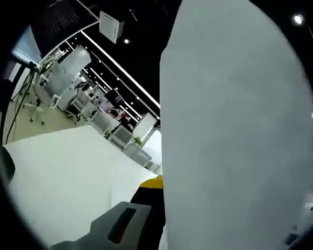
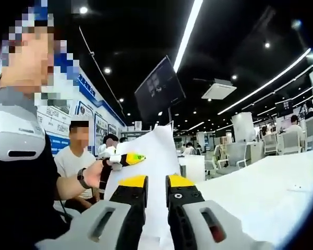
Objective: Organize the stack of printing papers by aligning and flattening the scattered papers on the table
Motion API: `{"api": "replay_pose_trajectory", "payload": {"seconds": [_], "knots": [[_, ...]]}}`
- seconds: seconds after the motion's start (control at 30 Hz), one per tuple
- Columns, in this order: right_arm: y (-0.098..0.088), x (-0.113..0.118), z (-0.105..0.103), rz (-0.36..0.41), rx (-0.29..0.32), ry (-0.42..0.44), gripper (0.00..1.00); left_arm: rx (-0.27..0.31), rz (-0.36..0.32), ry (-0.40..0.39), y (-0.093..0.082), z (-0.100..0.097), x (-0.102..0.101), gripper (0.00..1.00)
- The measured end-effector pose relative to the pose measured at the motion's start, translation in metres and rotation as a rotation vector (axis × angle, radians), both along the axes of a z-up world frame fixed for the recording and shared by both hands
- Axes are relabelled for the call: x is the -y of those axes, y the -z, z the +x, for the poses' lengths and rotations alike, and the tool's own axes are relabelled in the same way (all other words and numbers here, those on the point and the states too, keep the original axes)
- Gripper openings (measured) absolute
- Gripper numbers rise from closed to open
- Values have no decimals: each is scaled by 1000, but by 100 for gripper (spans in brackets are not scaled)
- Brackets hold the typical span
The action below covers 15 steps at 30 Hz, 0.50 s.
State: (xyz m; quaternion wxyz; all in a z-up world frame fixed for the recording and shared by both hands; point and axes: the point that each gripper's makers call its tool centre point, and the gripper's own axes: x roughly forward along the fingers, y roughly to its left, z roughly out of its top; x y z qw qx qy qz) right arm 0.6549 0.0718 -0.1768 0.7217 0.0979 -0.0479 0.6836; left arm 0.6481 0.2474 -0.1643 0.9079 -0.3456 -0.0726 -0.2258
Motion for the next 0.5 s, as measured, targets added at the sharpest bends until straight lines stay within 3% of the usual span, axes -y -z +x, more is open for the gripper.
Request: {"api": "replay_pose_trajectory", "payload": {"seconds": [0.2, 0.33, 0.5], "knots": [[0, 1, 3, 2, -9, 16, 16, -1, -3, -10, 1, 1, -3, 6], [7, -2, 10, -40, 11, 68, 27, -4, -4, -17, 3, 2, -4, 6], [8, -2, 13, -44, 10, 81, 30, -2, -3, -28, 4, 3, -7, 6]]}}
